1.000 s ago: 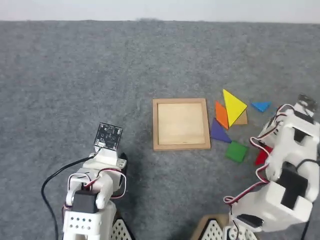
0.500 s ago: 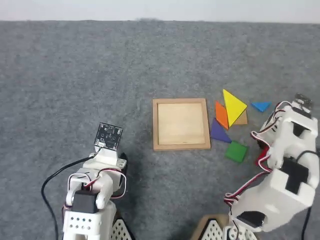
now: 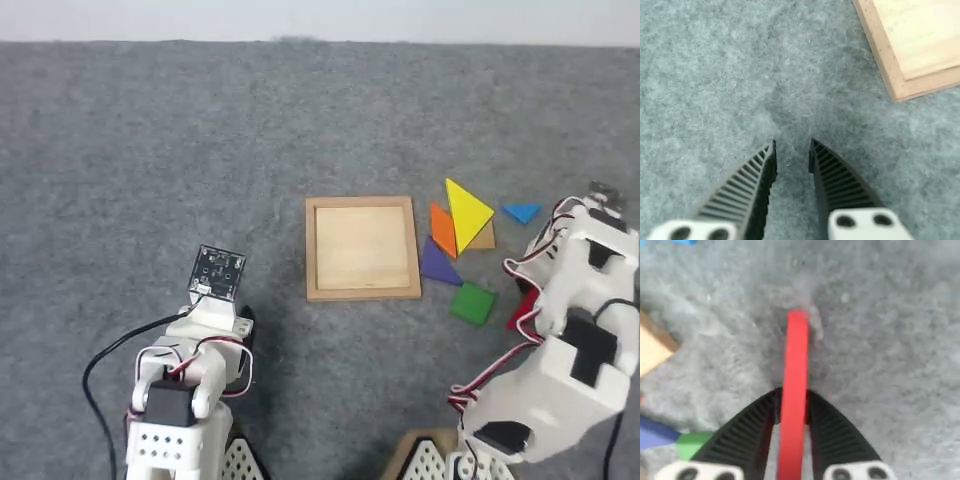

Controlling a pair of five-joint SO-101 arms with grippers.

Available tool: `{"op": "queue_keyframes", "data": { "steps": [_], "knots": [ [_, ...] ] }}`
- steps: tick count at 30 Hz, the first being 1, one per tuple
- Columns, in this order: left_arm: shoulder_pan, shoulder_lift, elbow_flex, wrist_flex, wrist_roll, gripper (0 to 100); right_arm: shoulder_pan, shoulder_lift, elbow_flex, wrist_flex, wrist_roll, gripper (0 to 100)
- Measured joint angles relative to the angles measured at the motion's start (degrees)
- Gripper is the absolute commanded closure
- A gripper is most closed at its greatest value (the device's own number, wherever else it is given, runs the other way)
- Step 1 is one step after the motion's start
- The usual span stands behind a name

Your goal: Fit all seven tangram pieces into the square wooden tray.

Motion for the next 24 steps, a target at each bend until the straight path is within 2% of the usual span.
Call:
{"op": "queue_keyframes", "data": {
  "steps": [4, 9, 14, 18, 24],
  "knots": [
    [0.00, 0.00, 0.00, 0.00, 0.00, 90, -2.73, -5.63, 0.00, 2.90, 0.00, 99.2],
    [0.00, 0.00, 0.00, 0.00, 0.00, 90, -10.90, -13.63, 0.00, 8.09, 1.49, 99.2],
    [0.00, 0.00, 0.00, 0.00, 0.00, 90, -23.47, -18.11, -2.20, 11.43, 2.02, 99.2],
    [0.00, 0.00, 0.00, 0.00, 0.00, 90, -36.31, -18.20, -5.71, 11.78, 2.02, 99.2],
    [0.00, 0.00, 0.00, 0.00, 0.00, 90, -51.78, -9.76, -13.63, 9.85, 2.11, 99.2]
  ]
}}
